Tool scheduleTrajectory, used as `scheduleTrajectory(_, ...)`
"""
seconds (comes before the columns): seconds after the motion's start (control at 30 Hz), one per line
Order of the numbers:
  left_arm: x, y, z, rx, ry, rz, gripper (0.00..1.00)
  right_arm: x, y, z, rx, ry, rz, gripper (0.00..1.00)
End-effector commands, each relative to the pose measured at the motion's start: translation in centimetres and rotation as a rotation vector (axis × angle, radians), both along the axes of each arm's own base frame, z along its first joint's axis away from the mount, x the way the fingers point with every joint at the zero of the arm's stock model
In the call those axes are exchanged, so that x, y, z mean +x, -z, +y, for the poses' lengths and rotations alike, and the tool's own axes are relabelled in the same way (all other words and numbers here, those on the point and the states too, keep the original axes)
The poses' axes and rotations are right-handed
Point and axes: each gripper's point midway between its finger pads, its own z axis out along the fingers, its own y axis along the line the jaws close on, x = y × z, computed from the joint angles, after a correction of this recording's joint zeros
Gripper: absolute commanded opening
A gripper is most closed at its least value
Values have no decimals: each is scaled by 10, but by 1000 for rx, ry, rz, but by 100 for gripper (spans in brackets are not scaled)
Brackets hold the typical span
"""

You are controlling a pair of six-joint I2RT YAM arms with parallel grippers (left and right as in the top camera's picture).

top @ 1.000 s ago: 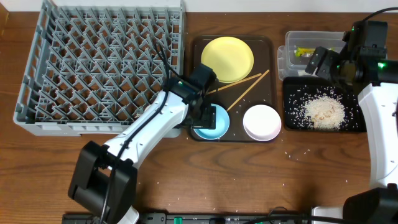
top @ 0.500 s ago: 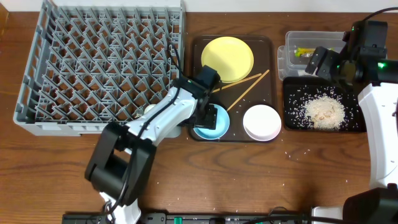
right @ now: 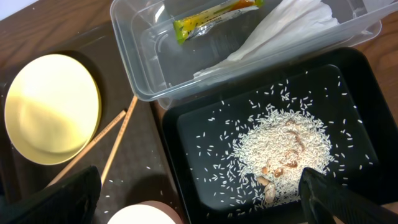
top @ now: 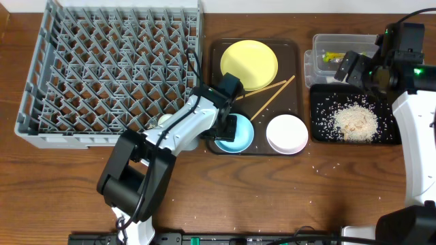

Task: Sort waste into correct bins and load items into the dishwasher
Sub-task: 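Lower the left gripper onto the blue bowl rim and grasp it, then lift the blue bowl with the left gripper and place it in the dish rack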

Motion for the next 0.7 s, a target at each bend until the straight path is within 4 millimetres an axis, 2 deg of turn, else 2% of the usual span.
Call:
scheduleTrajectory(0.0,-3,12,-1,12,-5,18,48,0,0,-2,-2,18,2,99)
scheduleTrajectory(0.4,-5,30,-1,30,-24,50,36,0,0,-2,-2,18,2,99)
scheduleTrajectory(0.47,-6,31,-1,26,-24,58,29,0,0,-2,-2,18,2,99)
scheduleTrajectory(0.57,-5,31,-2,20,-26,61,8,0,0,-2,-2,18,2,99)
scheduleTrajectory(0.67,-5,30,-2,15,-26,60,8,0,0,-2,-2,18,2,99)
